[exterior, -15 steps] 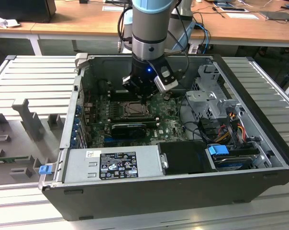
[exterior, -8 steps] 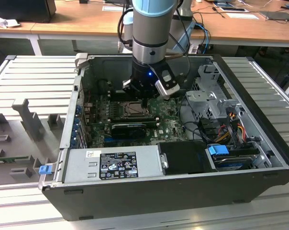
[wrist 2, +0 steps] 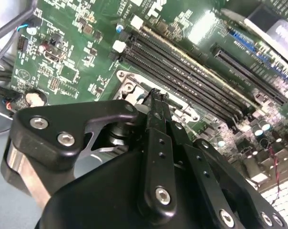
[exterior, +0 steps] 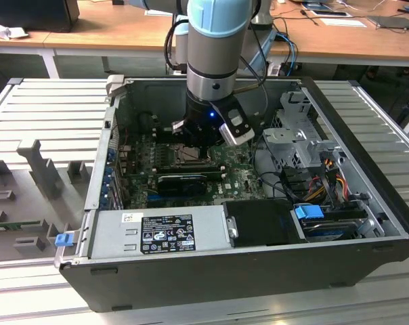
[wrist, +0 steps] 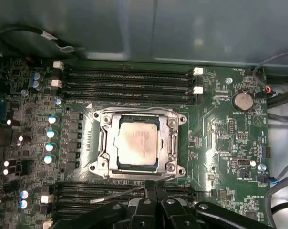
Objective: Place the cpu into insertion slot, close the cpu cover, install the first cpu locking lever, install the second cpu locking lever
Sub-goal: 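Install the second cpu locking lever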
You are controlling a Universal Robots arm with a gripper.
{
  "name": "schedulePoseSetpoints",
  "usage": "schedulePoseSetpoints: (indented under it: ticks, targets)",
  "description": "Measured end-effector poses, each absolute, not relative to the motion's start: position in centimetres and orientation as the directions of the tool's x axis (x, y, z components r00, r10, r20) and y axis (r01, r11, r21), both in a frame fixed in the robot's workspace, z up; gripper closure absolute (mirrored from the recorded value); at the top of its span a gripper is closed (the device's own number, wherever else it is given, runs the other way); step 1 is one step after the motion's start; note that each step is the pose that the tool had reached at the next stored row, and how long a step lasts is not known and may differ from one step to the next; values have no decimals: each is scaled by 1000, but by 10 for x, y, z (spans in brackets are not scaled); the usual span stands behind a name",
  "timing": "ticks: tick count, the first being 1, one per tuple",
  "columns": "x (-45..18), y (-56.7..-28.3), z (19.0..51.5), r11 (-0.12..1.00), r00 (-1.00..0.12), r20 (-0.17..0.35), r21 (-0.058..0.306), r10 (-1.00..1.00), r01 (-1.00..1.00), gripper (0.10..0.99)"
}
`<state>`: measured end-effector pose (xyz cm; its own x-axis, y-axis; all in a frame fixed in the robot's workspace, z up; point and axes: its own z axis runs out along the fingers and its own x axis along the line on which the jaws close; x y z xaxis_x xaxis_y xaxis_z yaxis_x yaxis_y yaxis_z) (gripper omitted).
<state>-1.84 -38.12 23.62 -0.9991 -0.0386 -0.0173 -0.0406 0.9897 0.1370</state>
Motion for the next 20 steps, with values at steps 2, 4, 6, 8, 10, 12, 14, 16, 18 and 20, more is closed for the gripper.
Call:
schedulePoseSetpoints:
  ticks: [2, 4, 6, 8, 10, 12, 14, 16, 18, 20]
  targets:
    - [-21, -384, 236, 989, -999, -17, 142, -41, -43, 980]
    - [-27, -384, 236, 987, -999, -18, 153, -42, -44, 980]
    - [-32, -385, 236, 986, -999, -18, 161, -42, -45, 980]
    - [-35, -385, 235, 986, -999, -18, 161, -43, -45, 980]
    - [-41, -386, 235, 986, -999, -18, 161, -43, -46, 980]
    - [-44, -387, 235, 986, -999, -18, 161, -44, -46, 980]
    - [-46, -388, 234, 986, -999, -18, 161, -43, -46, 980]
    - [-48, -389, 234, 986, -999, -18, 163, -43, -46, 980]
    - [-52, -389, 234, 985, -999, -19, 166, -43, -46, 980]
    - [-53, -389, 231, 985, -999, -19, 167, -43, -46, 980]
